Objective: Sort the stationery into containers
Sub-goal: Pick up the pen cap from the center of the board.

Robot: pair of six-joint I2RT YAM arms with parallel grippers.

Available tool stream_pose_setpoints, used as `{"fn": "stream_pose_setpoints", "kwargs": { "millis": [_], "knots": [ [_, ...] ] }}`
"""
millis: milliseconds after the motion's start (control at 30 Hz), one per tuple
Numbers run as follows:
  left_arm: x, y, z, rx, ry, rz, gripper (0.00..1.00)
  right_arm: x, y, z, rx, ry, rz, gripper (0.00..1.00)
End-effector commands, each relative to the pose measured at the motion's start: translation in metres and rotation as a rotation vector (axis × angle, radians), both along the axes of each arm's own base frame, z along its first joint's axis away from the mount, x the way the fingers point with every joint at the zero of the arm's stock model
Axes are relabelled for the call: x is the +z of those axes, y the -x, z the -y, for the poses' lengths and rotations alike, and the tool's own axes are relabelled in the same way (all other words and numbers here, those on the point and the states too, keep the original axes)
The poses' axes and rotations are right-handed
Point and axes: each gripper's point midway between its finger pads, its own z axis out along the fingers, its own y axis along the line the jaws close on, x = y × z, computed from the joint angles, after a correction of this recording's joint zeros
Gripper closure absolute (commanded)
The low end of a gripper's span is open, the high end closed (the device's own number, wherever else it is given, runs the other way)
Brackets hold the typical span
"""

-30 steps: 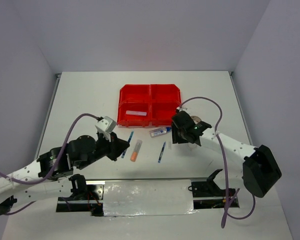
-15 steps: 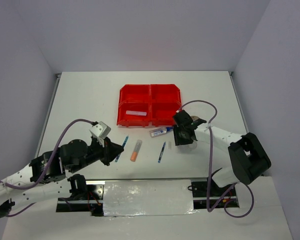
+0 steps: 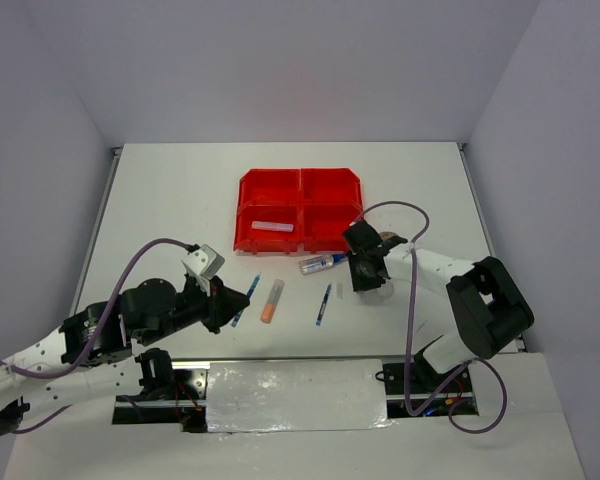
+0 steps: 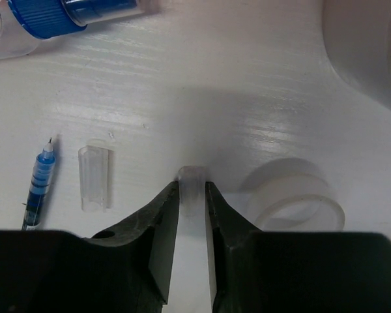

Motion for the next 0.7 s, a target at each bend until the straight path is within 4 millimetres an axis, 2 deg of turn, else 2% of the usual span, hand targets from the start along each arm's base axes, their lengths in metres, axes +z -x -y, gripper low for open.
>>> {"fn": "stream_pose_setpoints", "kwargs": {
  "millis": [0,33,67,300,433,633,667],
  "knots": [
    [0.011,0.0,0.003,-0.018,0.035,0.039,1.0,-0.002,-0.006,0.001,-0.012,0.004,0.01,0.73],
    [0.01,0.0,0.003,-0.016,0.032,0.036,1.0,-0.002,-0.004,-0.001,-0.007,-0.002,0.008,0.75],
    [0.009,-0.001,0.003,-0.013,0.03,0.037,1.0,-0.001,-0.005,-0.002,-0.007,-0.01,0.009,0.99],
    [0.005,-0.004,0.006,0.005,0.018,0.023,1.0,0.016,-0.008,-0.007,-0.032,-0.064,0.061,1.0],
    [-0.002,-0.006,0.015,0.003,0.012,0.004,1.0,0.042,-0.014,-0.014,-0.047,-0.138,0.138,1.0],
    [-0.006,-0.007,0.027,-0.012,0.036,-0.008,1.0,0.067,-0.015,-0.015,-0.068,-0.183,0.195,1.0],
    [-0.006,-0.007,0.029,-0.012,0.038,-0.009,1.0,0.079,-0.016,-0.017,-0.077,-0.214,0.224,1.0]
  ]
}}
